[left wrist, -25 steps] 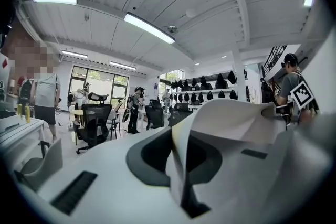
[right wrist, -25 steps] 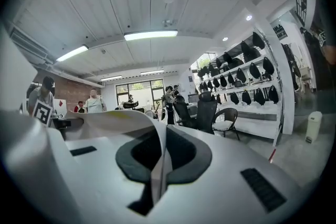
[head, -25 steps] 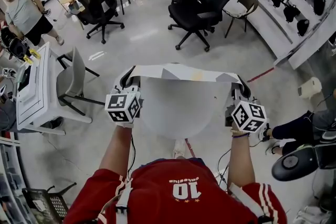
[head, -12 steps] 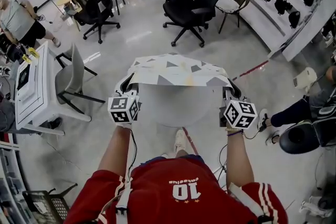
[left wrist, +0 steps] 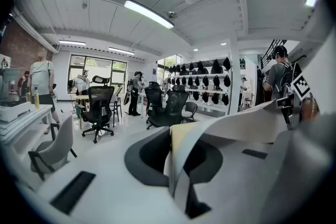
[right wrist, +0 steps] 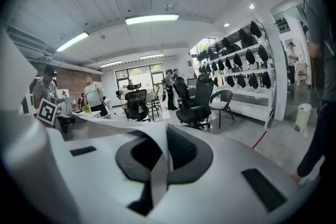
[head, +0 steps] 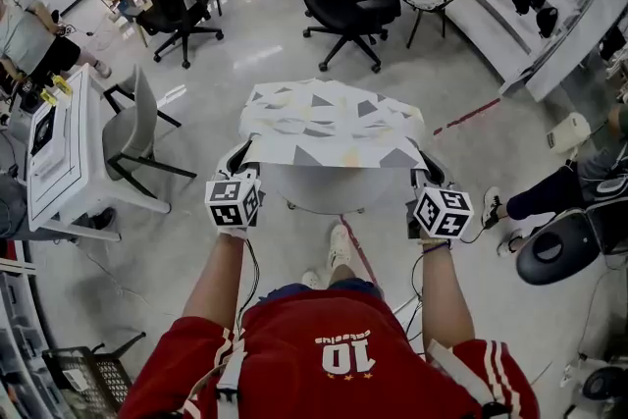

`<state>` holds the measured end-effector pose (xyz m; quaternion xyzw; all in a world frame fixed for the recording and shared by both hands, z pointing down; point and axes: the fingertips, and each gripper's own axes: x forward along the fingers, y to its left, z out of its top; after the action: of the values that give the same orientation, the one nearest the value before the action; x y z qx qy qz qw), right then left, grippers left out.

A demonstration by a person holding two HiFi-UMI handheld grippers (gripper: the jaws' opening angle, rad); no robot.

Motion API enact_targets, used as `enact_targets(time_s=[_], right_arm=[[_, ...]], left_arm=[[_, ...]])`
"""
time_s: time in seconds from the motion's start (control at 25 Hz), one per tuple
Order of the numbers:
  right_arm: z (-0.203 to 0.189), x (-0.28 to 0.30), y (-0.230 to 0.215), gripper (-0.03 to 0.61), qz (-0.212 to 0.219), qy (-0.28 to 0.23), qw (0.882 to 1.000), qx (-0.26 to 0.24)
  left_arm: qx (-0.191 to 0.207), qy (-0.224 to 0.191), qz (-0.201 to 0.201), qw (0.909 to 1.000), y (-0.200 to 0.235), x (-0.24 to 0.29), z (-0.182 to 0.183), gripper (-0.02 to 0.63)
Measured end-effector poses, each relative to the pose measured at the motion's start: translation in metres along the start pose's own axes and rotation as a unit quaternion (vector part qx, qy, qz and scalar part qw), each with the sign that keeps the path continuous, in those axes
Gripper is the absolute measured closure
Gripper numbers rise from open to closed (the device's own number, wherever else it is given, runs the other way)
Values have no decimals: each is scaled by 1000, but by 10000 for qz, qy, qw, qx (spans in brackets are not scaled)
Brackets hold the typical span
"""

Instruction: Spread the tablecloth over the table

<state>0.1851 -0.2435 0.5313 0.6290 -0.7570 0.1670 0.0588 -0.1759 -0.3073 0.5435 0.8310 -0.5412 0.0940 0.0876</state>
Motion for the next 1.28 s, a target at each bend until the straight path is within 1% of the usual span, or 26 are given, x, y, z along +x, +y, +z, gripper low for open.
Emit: enact_targets(time_s=[0.16,0.28,0.44,0.56,0.68,0.88,1.0,1.08,1.28], right_arm=[[-23,-5,13,561,-18,119,9999,-9],[-40,-3,20,561,3,240,9997,-59],[-60,4,18,561,-34,455,9989,86],[-72,6,18,561,-4,545,9984,146],[-83,4,20,561,33,587,9982,112],[-98,1,25,560,40,656,9976,209],[-104,4,29,560,90,734,9969,274],[-106,7,32,560,98,756,9965,330],[-102,9,33,560,68,733,9959,529]], left_arm=[[-24,143,-76,9999,9,-11,-28,597],[52,283,-91,9995,17,-11,-46,597],[72,445,-92,9989,21,-3,-59,597],[-15,532,-77,9986,23,-2,-70,590],[-57,632,-77,9980,23,-8,-87,576],[19,855,59,9963,26,-23,-120,539],[33,990,3,9951,25,-30,-134,510],[141,1115,-51,9937,22,-36,-145,475],[76,1240,-62,9922,24,-53,-161,456]])
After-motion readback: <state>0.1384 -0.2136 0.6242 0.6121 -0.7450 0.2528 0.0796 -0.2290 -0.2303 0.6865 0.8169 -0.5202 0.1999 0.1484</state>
